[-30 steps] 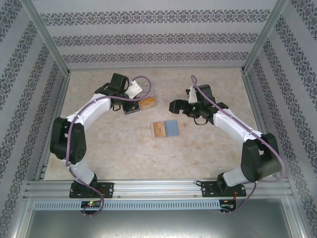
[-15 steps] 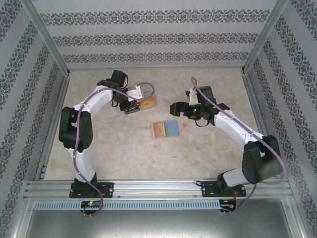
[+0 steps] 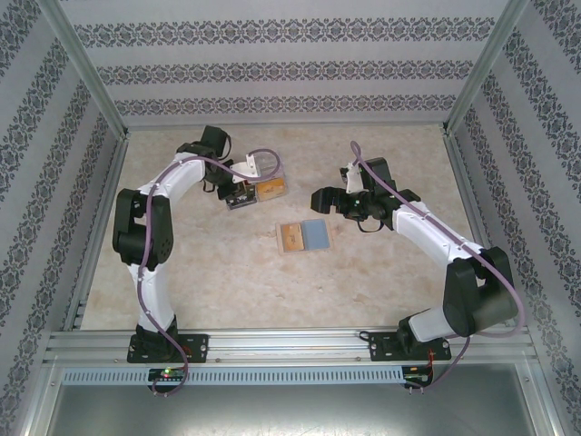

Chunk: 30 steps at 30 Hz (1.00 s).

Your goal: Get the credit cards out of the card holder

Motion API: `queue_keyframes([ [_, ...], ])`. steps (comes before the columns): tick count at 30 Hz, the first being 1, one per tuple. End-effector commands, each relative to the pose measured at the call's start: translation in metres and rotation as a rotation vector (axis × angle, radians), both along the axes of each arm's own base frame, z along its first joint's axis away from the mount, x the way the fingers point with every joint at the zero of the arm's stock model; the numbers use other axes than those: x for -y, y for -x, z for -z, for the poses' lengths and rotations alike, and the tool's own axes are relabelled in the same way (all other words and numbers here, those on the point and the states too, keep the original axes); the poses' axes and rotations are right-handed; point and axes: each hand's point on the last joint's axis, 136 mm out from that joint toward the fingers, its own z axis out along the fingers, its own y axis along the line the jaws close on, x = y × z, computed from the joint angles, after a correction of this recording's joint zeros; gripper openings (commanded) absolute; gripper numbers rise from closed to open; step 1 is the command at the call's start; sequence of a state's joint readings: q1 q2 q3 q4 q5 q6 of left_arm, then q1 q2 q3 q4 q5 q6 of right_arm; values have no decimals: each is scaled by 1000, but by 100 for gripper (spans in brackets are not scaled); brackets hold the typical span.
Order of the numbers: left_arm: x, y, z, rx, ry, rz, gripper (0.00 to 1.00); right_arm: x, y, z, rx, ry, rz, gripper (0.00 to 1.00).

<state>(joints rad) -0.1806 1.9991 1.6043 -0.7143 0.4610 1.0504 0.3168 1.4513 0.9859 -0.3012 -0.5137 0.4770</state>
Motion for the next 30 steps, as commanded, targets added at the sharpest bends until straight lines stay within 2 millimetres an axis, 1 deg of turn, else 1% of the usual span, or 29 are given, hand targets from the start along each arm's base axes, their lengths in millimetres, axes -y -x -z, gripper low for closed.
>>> queue_keyframes([
  [1,1,0,-2,-32,65,-7,12,-6,-4,-1,-5,-22,-4,98],
  [4,1,-1,5,-45,60,-20,12,-6,-4,-1,-6,-21,-1,98],
  [7,-1,-7,11,-62,53,-57,12,-7,-5,-2,-2,-29,0,98],
  [11,-1,-8,15,-71,58,-69,12,-10,-5,-5,-5,-50,-15,98],
  [14,-1,-6,16,-81,54,-67,16,-16,-2,-8,-8,-82,-42,98],
  [20,-4,-9,15,-64,38,-74,22,-17,-1,-7,-16,-87,-46,98],
  [22,-3,-10,7,-51,47,-72,23,-18,-1,-7,-13,-80,-48,98],
  [24,-1,-11,-5,-28,68,-75,24,-16,-1,-5,-12,-58,-45,98],
  [27,4,-13,-32,22,118,-94,26,-16,1,-3,-8,-15,-46,96],
  [30,5,-16,-60,67,172,-163,27,-20,6,2,-7,39,-50,91],
])
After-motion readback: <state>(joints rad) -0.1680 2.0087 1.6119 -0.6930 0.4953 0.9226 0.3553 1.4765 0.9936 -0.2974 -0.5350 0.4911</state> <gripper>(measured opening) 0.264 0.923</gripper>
